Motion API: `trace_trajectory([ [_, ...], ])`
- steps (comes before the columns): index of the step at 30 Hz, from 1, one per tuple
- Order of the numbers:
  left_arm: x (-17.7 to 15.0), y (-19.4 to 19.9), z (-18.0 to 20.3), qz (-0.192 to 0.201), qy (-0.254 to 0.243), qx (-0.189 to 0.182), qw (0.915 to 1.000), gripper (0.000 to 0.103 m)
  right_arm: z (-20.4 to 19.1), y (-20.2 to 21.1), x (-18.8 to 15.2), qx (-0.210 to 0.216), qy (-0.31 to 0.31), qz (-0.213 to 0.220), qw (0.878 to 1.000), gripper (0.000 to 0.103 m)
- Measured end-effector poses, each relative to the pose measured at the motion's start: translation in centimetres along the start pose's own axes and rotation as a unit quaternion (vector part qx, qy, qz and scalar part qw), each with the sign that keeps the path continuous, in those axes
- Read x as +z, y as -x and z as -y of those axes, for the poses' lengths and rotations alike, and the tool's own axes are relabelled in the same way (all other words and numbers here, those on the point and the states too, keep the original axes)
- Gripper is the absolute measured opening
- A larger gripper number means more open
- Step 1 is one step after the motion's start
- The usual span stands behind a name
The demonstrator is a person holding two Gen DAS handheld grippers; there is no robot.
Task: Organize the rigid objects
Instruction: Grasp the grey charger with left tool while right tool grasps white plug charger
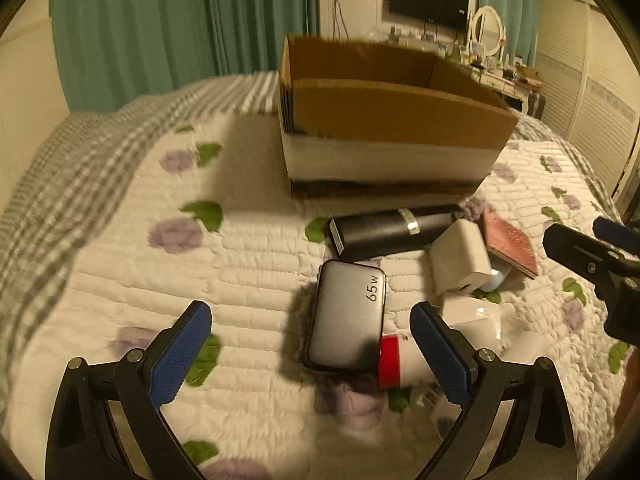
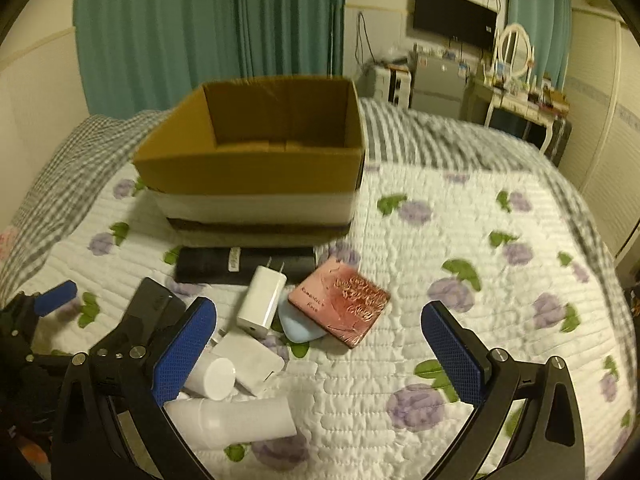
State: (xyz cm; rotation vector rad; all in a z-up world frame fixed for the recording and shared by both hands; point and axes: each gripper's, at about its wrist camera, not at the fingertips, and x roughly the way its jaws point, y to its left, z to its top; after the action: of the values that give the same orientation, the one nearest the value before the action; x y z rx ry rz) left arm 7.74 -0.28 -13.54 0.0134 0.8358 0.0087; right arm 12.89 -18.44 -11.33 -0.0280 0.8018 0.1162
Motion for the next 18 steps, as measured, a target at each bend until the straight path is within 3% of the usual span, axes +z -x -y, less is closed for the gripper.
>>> trace_trajectory([
  [3, 0.1, -1.2, 0.6, -0.012, -0.009, -0.009, 0.9999, 0.093, -0.2, -1.6, -0.1, 0.008, -0.007, -0.011, 1.0, 0.103],
  [5, -0.1, -2.2, 1.1, -0.029, -0.02, -0.007, 0.9994, 0.074, -0.5, -2.2, -0.2, 0.015, -0.006, -0.015, 1.0, 0.102],
  [6, -0.4, -2.8, 1.2, -0.044, -0.022, -0.015, 0.9987, 0.052, -0.7, -2.5, -0.2, 0.018, -0.004, -0.018, 1.0, 0.1],
  [7, -0.5, -3.2, 1.1, -0.055, -0.014, -0.032, 0.9979, 0.045, -1.1, -2.8, -0.2, 0.018, 0.0, -0.022, 1.0, 0.098],
  [12, -0.9, -1.8, 0.9, -0.05, -0.011, -0.037, 0.998, 0.044, -2.2, -4.1, -0.2, 0.029, 0.008, -0.042, 0.999, 0.092],
  [14, -1.1, -1.1, 0.5, -0.048, -0.002, -0.034, 0.9983, 0.043, -2.6, -5.0, -0.2, 0.035, 0.009, -0.057, 0.998, 0.086],
  [16, -1.0, -0.6, -0.1, -0.043, 0.002, -0.025, 0.9987, 0.043, -2.9, -5.9, -0.3, 0.045, 0.008, -0.075, 0.996, 0.072],
  [18, -0.5, -0.4, -1.1, -0.036, 0.011, -0.026, 0.9989, 0.043, -3.3, -6.5, -0.4, 0.041, 0.008, -0.083, 0.996, 0.069],
])
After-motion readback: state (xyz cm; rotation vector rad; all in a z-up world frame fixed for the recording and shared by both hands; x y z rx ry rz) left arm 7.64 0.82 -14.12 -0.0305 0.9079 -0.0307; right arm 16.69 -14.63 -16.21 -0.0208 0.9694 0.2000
